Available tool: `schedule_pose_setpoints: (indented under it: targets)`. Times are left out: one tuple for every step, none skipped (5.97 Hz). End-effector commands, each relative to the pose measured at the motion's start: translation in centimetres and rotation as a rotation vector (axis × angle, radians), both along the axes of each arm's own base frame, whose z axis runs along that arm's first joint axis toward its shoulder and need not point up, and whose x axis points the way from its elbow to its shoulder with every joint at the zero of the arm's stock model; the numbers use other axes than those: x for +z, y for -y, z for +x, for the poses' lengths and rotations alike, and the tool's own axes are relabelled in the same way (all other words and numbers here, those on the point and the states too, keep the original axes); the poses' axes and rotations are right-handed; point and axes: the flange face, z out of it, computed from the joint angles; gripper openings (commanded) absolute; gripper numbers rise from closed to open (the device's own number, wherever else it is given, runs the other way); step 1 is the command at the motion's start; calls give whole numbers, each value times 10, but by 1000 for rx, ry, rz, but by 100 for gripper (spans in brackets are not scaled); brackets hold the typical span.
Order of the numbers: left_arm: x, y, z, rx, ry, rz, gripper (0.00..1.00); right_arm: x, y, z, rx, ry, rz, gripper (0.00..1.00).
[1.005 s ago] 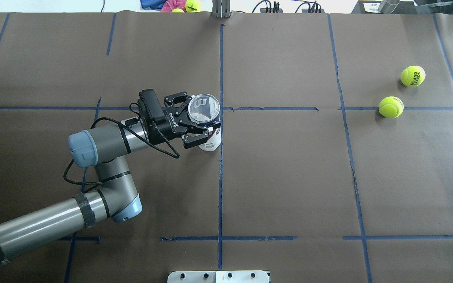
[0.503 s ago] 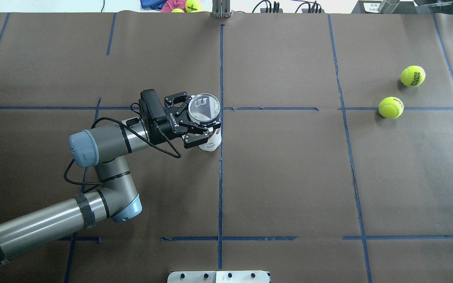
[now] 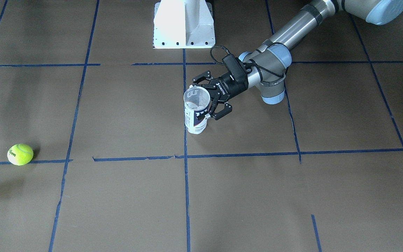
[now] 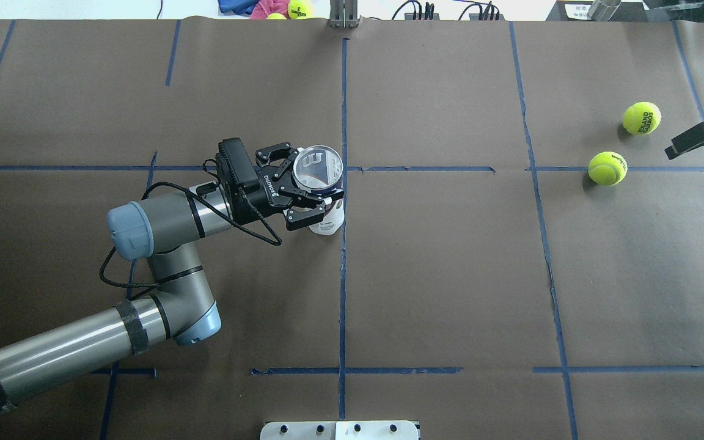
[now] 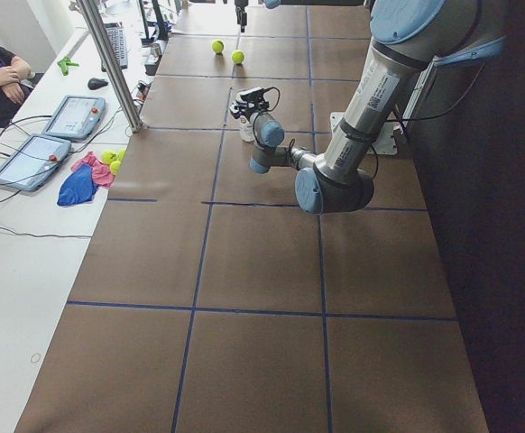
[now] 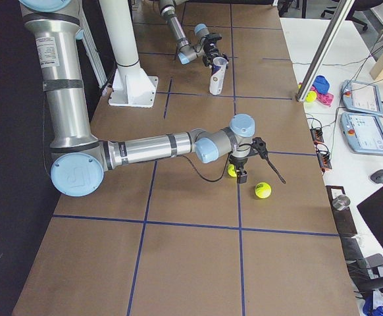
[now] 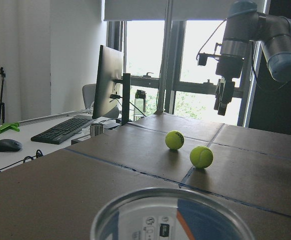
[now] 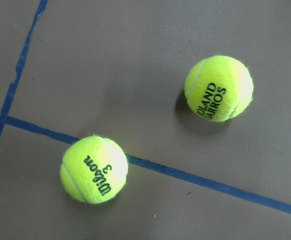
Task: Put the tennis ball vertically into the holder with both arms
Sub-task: 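Grasp the nearer tennis ball with the right gripper while left holds the can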
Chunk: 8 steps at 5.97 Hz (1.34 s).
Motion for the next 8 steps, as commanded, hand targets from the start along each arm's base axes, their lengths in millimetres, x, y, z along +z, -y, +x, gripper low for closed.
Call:
schedule_pose_setpoints:
  targets:
    - [0, 0, 0, 0, -1, 0, 90, 0, 15, -54, -6, -13, 20, 100]
    - [0, 0, 0, 1, -1, -1, 90, -3, 32, -71, -15, -19, 19, 100]
    - [1, 0, 0, 0, 1, -1, 90, -1, 31, -76, -21, -21, 16, 100]
    - [1, 0, 0, 1, 0, -2, 90, -2, 30, -85, -35, -21, 18, 100]
    - [0, 0, 0, 1, -1, -1, 90, -1, 29, -93, -48, -23, 15, 100]
    - [1, 0, 0, 1, 0, -2, 91, 6, 27, -107, -69, -30, 4, 100]
    - [1, 0, 0, 1, 0, -2, 91, 13, 27, -116, -84, -38, -7, 99]
    - [1, 0, 0, 1, 0, -2, 91, 16, 27, -124, -95, -43, -12, 95]
